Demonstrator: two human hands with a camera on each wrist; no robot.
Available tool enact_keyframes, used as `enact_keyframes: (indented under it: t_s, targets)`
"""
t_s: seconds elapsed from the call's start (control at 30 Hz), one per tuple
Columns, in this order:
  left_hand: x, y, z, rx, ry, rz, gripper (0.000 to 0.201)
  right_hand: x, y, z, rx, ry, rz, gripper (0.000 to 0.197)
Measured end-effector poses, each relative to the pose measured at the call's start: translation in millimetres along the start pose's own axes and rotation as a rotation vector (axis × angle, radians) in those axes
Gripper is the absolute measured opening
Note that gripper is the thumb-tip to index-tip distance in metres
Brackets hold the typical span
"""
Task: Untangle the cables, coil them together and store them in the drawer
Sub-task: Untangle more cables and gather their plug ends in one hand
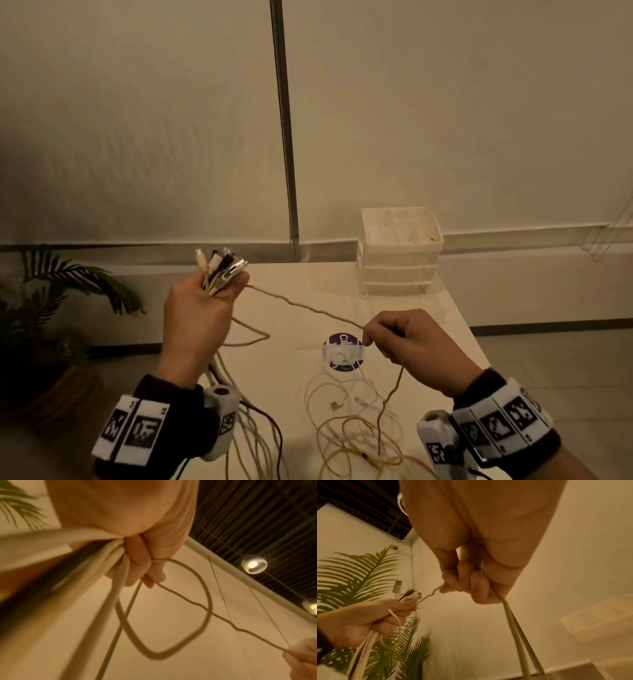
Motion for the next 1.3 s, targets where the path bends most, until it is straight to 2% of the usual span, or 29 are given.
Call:
enact_keyframes:
  t_s: [0.13, 0.23, 0.3, 0.37, 0.43, 0.5, 0.57, 0.7, 0.83, 0.97, 1.13, 1.3]
  targets:
    - [4.5, -9.0, -4.9, -0.032, 0.203, 0.098, 0.009, -2.5, 7.1, -4.6, -0.001, -0.158, -0.111, 0.028]
    - [11.2, -15.2, -21.4, -0.115, 0.295, 0.099, 0.013, 3.4, 14.4, -7.9, -0.018, -0.199, -0.205, 0.028]
    - [13.6, -20.5, -35.4, -0.186, 0.308, 0.099, 0.023, 7.4, 17.7, -5.5, -0.013, -0.196, -0.244, 0.028]
    - [2.1, -30.1, -51.5, -0.28, 0.248, 0.23, 0.032, 4.4, 18.0, 4.2, 0.026, -0.214, -0.205, 0.027]
    - [-24.3, -47.2, -60.5, -0.336, 0.213, 0.467, 0.046, -7.4, 15.9, 17.4, 0.084, -0.218, -0.104, 0.028]
    - [-50.2, -59.3, -59.2, -0.349, 0.228, 0.587, 0.045, -16.7, 13.2, 28.7, 0.151, -0.194, -0.045, 0.03]
    - [-62.5, -60.0, -54.1, -0.342, 0.225, 0.57, 0.043, -15.7, 14.1, 32.6, 0.176, -0.148, -0.059, 0.029]
    - [-62.2, -57.3, -44.3, -0.306, 0.194, 0.473, 0.058, -12.2, 10.1, 33.2, 0.158, -0.079, -0.018, 0.031]
    - [-46.3, -36.2, -33.2, -0.201, 0.152, 0.258, 0.046, -8.5, 6.6, 28.4, 0.132, 0.004, -0.023, 0.025]
    - [-38.9, -27.8, -29.1, -0.186, 0.197, 0.192, 0.027, -10.1, 9.0, 26.7, 0.162, -0.004, -0.032, 0.023]
    - [-12.3, -7.9, -14.3, -0.085, 0.105, -0.01, 0.033, -4.7, 13.1, 12.2, 0.139, -0.08, -0.05, 0.023]
    - [-3.2, -4.3, -14.9, -0.054, 0.186, 0.013, 0.032, -6.6, 17.5, 3.8, 0.105, -0.056, -0.066, 0.023]
Point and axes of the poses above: each hand's wrist, its own y-axis towards the middle knuckle, its own x-axis out of the back of the hand, z = x × y, the point moved 4 cm from there along y, towards the middle knuckle
